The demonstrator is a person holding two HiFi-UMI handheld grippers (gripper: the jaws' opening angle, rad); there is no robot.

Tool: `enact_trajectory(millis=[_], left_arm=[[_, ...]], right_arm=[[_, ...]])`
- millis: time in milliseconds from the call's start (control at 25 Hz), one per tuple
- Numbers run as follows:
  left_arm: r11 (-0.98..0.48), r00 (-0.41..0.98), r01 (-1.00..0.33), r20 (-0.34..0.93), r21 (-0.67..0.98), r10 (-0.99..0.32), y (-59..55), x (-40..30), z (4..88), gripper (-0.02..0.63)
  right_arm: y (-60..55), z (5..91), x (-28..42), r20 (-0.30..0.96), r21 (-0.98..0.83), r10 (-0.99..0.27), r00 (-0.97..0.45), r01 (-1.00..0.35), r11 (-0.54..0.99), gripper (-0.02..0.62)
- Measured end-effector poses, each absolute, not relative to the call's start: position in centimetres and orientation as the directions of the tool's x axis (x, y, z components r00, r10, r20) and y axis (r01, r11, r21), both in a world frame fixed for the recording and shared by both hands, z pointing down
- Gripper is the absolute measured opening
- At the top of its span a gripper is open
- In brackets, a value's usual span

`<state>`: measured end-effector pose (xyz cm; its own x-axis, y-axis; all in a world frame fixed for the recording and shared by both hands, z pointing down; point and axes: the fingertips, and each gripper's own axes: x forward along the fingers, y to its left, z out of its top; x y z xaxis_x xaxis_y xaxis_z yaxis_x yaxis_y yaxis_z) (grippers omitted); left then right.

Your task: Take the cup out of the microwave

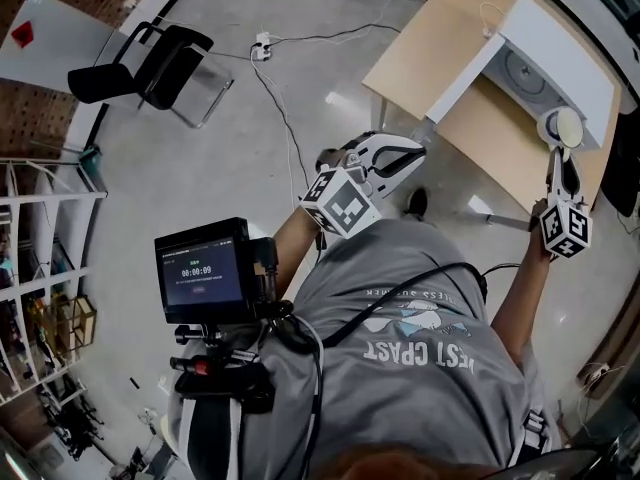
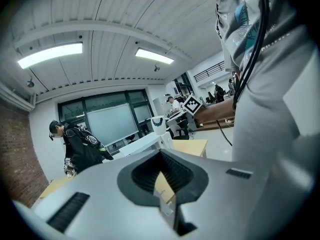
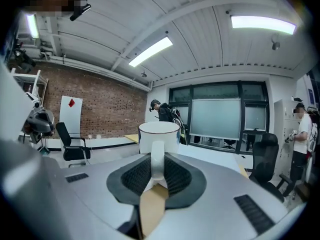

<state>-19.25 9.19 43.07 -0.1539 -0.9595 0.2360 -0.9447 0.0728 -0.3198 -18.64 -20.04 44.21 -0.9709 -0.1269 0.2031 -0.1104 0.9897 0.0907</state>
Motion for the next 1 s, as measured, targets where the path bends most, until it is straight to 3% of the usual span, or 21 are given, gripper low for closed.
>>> enact_trajectory(millis=[440, 800, 1000], left_arm=[[-0.016, -0.057, -0.941, 0.205, -0.338, -0.977, 13.0, -15.8, 41.9, 0.043], [-0.166, 0.1, -0.884, 0.171, -0.438, -0.98, 10.3, -14.2, 43.9, 0.043], [-0.189, 0.15, -0.877, 0.122, -0.442, -0.981, 10.3, -12.1, 42.5, 0.043]], right_arm=[[-14.7, 37.6, -9.8, 0.105, 0.092, -0.197, -0.975, -0.188, 0.978, 0.067], [-15.1, 37.8, -3.1, 0.099, 0.097, -0.308, -0.946, -0.299, 0.949, 0.067], [-13.9, 36.1, -0.2, 0.11, 0.06, -0.305, -0.946, -0.3, 0.952, 0.067]])
